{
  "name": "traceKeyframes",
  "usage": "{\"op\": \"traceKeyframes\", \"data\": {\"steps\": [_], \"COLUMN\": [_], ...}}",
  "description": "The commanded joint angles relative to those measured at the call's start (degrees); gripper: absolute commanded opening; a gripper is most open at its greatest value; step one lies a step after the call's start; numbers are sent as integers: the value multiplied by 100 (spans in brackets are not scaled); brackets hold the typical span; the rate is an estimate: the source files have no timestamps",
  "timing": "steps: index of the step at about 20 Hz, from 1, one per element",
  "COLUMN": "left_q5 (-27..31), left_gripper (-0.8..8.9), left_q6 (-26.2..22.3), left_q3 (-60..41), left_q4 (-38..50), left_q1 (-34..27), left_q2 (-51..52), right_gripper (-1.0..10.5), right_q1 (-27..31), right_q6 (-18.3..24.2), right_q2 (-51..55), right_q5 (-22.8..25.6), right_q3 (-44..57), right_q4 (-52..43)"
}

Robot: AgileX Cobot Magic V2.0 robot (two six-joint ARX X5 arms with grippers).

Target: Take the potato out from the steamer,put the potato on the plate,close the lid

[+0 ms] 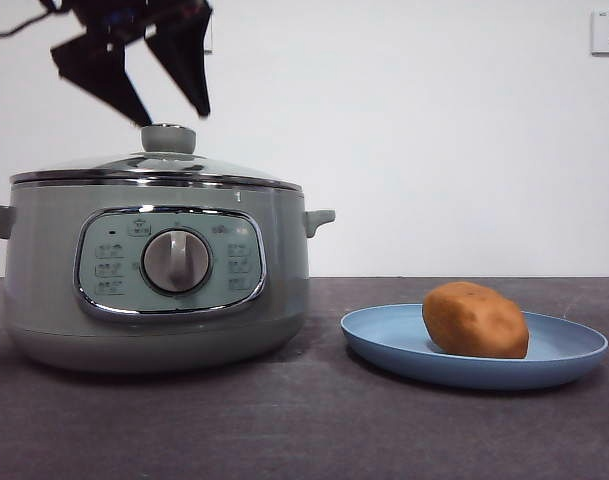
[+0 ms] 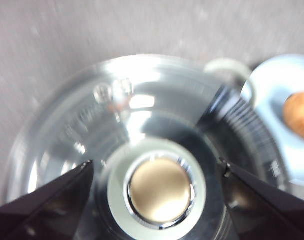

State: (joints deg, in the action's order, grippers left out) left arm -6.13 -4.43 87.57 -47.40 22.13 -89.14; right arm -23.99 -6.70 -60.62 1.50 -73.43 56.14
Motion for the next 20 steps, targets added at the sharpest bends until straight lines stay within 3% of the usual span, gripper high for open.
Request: {"op": "traceKeyframes", "data": {"steps": [1,5,10,12,15,16,17,18,20], "left_q5": [0,-367,-1670,-1755,-1753,-1746,-1727,-1655,-1519], "left_gripper": [413,411,408,405,392,201,-48,-3,-8], "left_q6": [33,-13,-74,-96,-87,-98,-214,-293,-321], "left_q3": [584,1969,2916,2916,2916,2916,2916,2916,2916], "left_q4": [-466,-2035,-3261,-3261,-3261,-3261,-3261,-3261,-3261], "left_q1": [-15,-9,63,149,223,264,304,334,385], "left_q2": [-20,-20,48,166,197,197,197,197,197], "right_gripper": [501,501,501,501,487,334,106,-39,-13], "right_q1": [-9,-9,-9,-9,-9,-9,-9,-9,-7], "right_q6": [-55,-22,210,297,369,492,612,708,774], "right_q2": [-9,-9,-9,-7,-7,-7,-7,-7,-7], "right_q5": [-83,-1185,-2887,-3158,-3117,-3121,-3119,-3121,-3117], "right_q3": [20,20,20,20,20,20,20,20,20], "right_q4": [-63,-258,-415,-402,-341,-328,-310,-299,-293]}}
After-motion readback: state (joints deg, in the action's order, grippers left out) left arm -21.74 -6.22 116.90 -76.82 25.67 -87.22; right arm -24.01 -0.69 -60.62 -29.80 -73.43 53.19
